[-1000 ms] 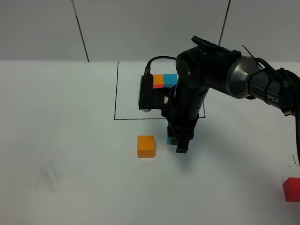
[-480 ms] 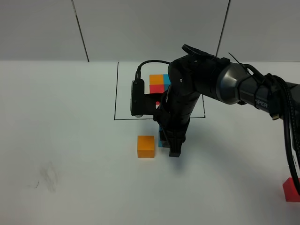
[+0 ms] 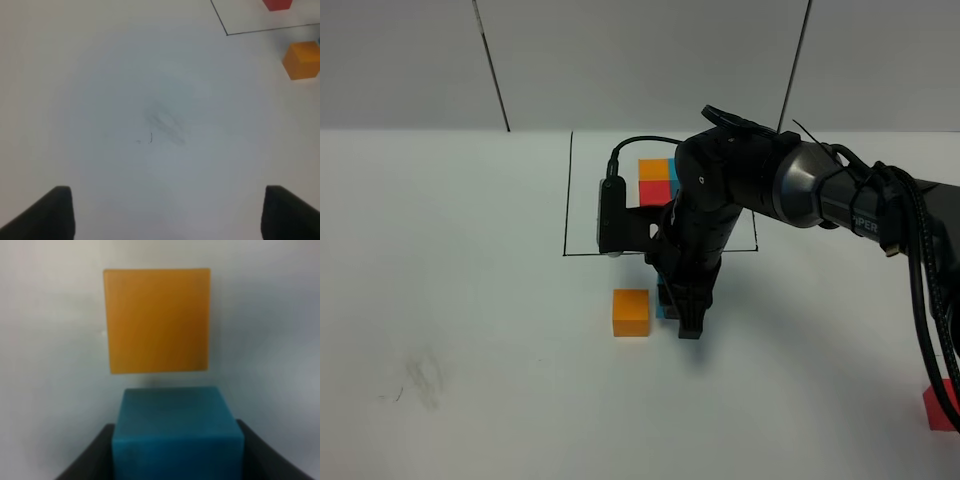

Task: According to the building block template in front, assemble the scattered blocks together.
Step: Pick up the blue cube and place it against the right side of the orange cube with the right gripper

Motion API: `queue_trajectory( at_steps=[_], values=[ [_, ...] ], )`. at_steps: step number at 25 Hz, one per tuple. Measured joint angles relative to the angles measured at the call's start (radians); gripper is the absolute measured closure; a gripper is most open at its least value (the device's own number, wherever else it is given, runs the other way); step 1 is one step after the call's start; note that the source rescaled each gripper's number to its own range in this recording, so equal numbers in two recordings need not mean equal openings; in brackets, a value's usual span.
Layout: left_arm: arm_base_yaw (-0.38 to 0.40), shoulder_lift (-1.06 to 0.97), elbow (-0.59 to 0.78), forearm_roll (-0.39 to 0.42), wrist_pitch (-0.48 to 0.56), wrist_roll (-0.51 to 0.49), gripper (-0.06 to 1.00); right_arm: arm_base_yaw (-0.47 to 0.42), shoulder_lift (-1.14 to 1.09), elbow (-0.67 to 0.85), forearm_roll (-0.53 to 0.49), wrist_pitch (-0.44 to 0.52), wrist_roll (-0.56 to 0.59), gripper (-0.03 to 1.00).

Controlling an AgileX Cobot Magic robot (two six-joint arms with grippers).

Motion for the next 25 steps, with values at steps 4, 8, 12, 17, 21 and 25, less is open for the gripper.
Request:
queue_trajectory(
  at_steps=[4, 8, 12, 17, 21, 25],
  values=[
    [0.0, 0.0, 0.0, 0.0, 0.0, 0.0, -0.04, 0.0, 0.0, 0.0, 0.001, -0.005, -0.001, 0.7],
    [0.0, 0.0, 0.0, 0.0, 0.0, 0.0, -0.04, 0.0, 0.002, 0.0, 0.001, -0.005, -0.004, 0.7],
    [0.0, 0.0, 0.0, 0.0, 0.0, 0.0, -0.04, 0.0, 0.014, 0.0, 0.012, -0.006, -0.024, 0.7],
    [0.0, 0.0, 0.0, 0.0, 0.0, 0.0, -0.04, 0.0, 0.017, 0.0, 0.022, -0.017, -0.031, 0.7],
    [0.0, 0.0, 0.0, 0.0, 0.0, 0.0, -0.04, 0.0, 0.019, 0.0, 0.022, -0.023, -0.035, 0.7],
    [0.0, 0.0, 0.0, 0.0, 0.0, 0.0, -0.04, 0.0, 0.019, 0.0, 0.023, -0.026, -0.038, 0.7]
  ],
)
